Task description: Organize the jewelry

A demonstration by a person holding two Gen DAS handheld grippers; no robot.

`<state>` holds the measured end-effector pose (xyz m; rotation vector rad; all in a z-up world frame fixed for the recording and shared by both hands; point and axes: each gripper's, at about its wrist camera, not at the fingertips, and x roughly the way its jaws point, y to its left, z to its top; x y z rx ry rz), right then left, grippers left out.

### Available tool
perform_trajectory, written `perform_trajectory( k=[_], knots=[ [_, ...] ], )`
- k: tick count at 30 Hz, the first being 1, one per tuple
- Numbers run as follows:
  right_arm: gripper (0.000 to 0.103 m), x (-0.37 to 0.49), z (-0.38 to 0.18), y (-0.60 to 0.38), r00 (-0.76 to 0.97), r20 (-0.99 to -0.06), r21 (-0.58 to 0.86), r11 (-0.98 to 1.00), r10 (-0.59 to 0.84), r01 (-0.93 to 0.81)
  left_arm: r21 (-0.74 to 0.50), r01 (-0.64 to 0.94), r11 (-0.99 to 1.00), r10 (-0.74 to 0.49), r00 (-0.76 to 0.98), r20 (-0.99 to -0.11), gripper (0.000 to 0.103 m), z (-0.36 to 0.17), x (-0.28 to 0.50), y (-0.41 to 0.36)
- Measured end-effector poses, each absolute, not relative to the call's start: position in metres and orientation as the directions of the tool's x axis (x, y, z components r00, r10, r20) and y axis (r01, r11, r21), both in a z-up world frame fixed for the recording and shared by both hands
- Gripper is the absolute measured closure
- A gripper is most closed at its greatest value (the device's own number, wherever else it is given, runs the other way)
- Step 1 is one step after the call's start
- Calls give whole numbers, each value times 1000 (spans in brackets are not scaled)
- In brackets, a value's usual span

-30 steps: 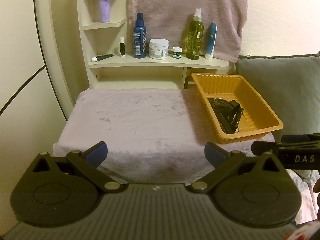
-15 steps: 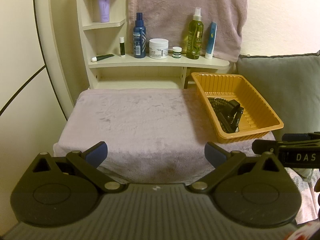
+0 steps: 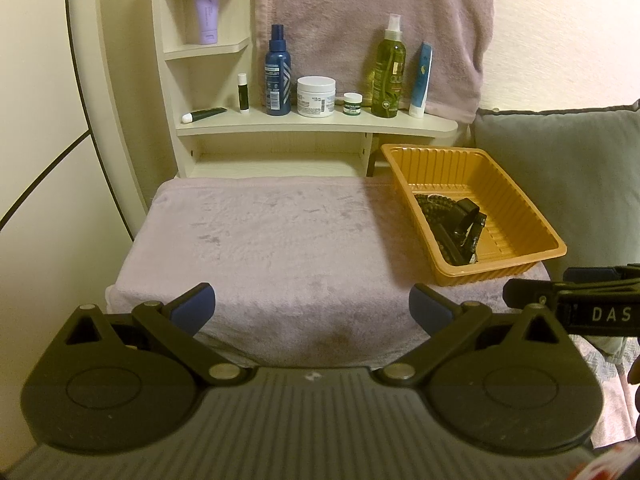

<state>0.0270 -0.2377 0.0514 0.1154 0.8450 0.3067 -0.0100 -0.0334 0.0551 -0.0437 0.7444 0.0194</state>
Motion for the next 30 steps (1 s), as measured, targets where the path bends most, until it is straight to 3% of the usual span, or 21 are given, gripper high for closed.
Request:
perform_trajectory(
  k=[30],
  knots=[
    [17, 27, 51, -239, 623, -717, 223, 950, 313, -219, -31, -31, 999, 1, 735, -678, 0, 53, -10, -36]
  ],
)
